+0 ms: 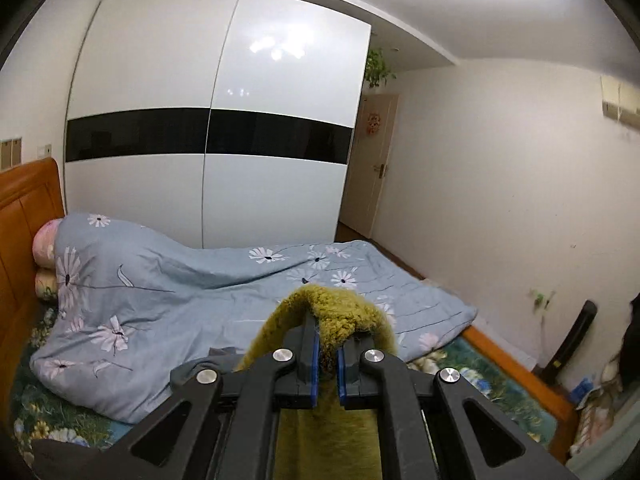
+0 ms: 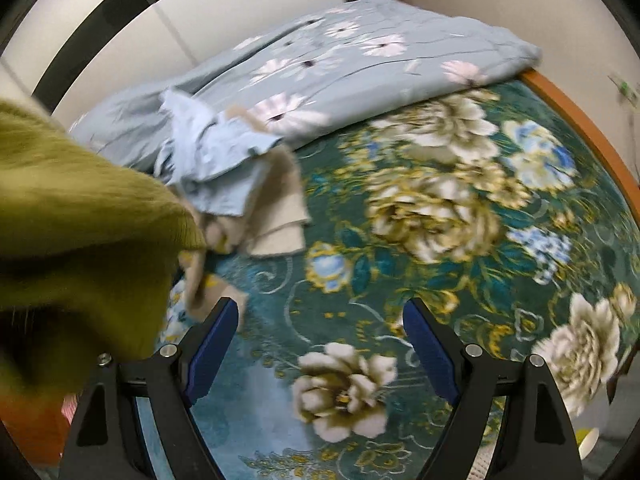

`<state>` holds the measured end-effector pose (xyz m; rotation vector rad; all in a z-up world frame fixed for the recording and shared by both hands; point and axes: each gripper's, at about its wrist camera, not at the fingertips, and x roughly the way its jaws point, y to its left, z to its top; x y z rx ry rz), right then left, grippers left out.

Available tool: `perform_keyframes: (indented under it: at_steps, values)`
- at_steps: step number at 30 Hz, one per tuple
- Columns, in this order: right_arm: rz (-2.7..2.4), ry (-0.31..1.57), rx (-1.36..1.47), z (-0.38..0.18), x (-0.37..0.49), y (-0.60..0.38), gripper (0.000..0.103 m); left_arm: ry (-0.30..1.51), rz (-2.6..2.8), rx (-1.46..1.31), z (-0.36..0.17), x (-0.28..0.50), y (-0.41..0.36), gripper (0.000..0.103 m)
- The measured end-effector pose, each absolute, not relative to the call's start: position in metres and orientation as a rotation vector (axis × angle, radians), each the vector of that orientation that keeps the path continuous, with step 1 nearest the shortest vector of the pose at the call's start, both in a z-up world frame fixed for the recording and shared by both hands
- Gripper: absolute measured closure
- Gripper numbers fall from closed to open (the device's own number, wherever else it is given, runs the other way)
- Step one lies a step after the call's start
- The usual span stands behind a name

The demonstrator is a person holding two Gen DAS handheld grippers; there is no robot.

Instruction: Fold clothes

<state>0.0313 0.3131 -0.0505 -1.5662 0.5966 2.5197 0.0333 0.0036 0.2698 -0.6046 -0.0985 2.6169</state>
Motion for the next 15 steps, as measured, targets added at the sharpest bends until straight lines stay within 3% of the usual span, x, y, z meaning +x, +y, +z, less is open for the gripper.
perform_keyframes:
  at_steps: [4, 8, 13, 15]
  values:
    - [2.436, 0.631, -1.555, -0.059, 0.049, 0.336, 0.018, -0.073, 2.635, -0.852, 0.229, 0.018, -0.013, 0.096]
    - [2.366, 0.625, -1.612, -0.075, 0.062, 0.339, 0.018, -0.101, 2.573, -1.235, 0.128, -0.021, -0.019, 0.096]
    - [2.351, 0.586, -1.698, -0.088, 0.068, 0.325, 0.018, -0.317, 2.372, -1.863, -0.027, -0.05, -0.021, 0.096]
    - [2.37, 0.541, -1.734, -0.09, 0.068, 0.316, 0.018, -0.318, 2.345, -1.958, -0.057, -0.046, -0.018, 0.096]
